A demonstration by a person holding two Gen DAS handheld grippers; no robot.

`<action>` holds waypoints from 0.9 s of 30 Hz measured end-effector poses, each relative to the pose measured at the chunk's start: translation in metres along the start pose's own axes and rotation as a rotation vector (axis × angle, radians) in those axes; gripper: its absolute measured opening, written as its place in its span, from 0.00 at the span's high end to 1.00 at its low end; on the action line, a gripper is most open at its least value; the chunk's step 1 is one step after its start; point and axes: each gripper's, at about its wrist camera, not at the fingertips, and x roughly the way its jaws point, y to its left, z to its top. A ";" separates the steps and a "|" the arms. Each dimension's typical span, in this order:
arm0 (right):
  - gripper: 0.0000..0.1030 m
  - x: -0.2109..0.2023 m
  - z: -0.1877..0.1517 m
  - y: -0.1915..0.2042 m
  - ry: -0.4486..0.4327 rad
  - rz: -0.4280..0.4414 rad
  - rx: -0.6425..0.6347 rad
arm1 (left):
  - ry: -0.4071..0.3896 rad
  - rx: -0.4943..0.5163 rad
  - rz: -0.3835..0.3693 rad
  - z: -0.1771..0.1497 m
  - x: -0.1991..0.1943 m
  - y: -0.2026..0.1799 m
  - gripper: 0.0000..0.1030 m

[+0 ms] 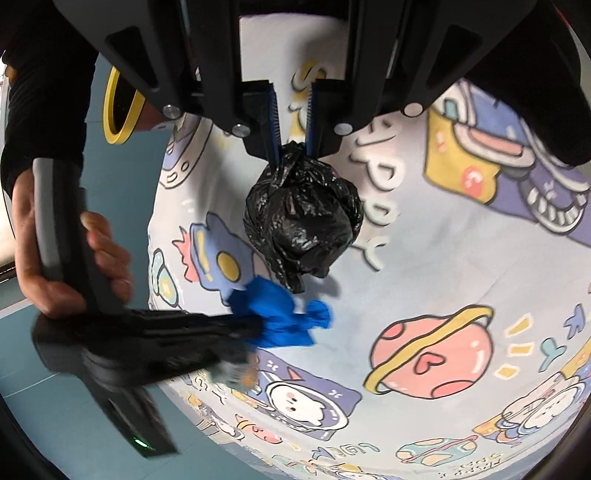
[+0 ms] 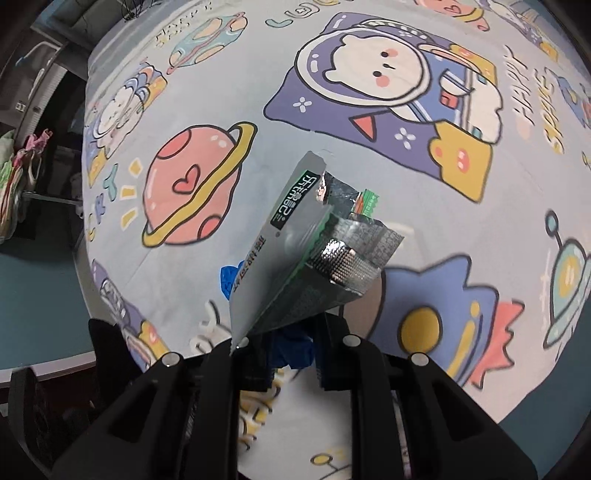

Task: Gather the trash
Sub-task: 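Carry the black bag and snack wrapper over the yellow bin with both grippers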

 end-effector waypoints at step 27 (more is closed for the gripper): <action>0.85 -0.101 -0.215 -0.079 -0.160 0.047 0.273 | -0.011 0.342 0.069 -0.055 -0.059 -0.075 0.89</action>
